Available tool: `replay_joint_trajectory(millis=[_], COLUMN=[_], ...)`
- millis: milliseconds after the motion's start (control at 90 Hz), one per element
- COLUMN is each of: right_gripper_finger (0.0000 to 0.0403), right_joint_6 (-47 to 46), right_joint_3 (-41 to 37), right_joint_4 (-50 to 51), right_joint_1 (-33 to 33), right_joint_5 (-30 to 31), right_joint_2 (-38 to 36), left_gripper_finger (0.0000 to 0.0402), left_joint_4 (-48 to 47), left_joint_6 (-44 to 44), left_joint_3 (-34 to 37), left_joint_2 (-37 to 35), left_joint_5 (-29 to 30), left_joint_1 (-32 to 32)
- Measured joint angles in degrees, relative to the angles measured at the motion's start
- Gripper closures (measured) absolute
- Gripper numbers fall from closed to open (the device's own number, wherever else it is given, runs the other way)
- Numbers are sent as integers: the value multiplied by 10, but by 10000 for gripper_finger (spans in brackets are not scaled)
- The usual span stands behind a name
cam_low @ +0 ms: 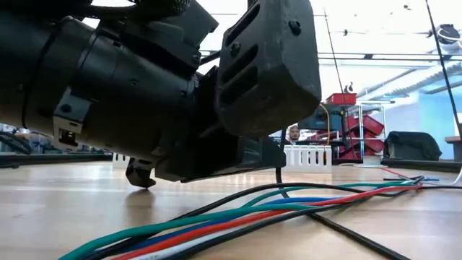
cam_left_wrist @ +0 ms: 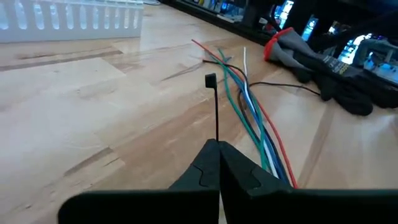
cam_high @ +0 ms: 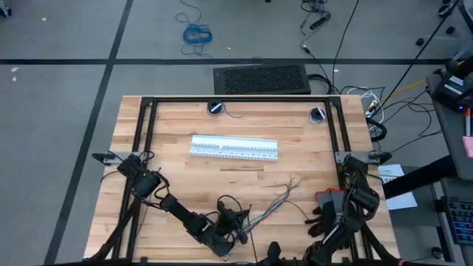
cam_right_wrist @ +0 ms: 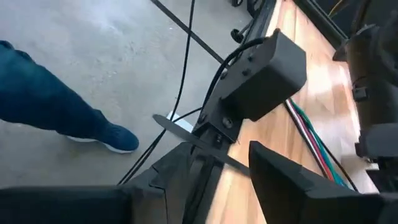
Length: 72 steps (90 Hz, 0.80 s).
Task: Ziptie cables
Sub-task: Wrap the cables together using a zip tie
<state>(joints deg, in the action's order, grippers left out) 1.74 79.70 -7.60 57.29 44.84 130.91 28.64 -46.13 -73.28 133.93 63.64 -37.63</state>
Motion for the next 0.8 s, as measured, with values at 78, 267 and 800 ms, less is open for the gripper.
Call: replay_joint_trajectory(millis=[78,267,800], right_gripper_finger=[252,252,311], right_joint_6=[1,-6,-41], right_joint_3=[0,0,0], right_joint_4=[0,-19,-47], right_joint_1=[-2,-6,-32], right_joint_5=[-1,-30,-24], right_joint_2=[0,1,2], left_gripper_finger=[402,402,402], left_joint_4=[0,0,-1], left_joint_6=[0,0,1], left_joint_3=[0,0,0], left_joint_2=[0,0,0], left_joint_5=[0,0,0], left_joint_1=[0,0,1])
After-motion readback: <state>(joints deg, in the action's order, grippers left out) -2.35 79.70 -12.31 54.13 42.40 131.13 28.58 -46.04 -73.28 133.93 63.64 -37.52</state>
